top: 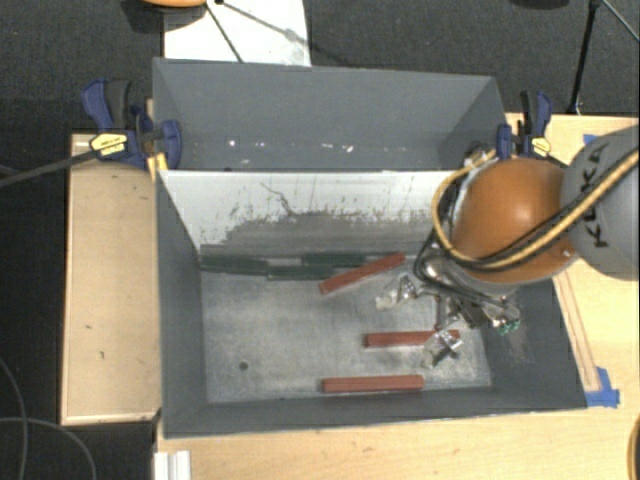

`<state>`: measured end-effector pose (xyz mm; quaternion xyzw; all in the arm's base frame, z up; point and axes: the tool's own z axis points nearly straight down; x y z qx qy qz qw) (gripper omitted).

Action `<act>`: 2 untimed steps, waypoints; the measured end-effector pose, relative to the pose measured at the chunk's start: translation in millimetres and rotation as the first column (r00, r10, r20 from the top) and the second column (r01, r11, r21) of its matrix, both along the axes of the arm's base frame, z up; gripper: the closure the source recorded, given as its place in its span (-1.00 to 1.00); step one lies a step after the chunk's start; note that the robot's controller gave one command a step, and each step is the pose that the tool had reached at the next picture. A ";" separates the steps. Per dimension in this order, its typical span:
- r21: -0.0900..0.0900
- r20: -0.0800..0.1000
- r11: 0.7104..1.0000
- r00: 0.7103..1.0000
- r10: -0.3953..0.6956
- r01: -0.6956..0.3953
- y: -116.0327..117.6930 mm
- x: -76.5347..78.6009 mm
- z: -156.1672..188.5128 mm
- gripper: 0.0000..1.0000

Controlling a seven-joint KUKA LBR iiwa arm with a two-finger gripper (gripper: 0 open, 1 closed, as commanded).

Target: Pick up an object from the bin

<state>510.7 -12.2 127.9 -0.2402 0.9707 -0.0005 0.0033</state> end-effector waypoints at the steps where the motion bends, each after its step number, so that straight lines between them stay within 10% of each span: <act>1: 0.003 0.006 1.000 1.000 -0.031 0.031 -18.4 13.1 -53.2 1.00; 2: 0.003 0.006 0.999 0.999 -0.032 0.032 -18.5 13.1 -53.2 1.00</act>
Offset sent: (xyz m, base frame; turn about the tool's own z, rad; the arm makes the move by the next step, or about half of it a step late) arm 0.0000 0.0000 0.0000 0.0000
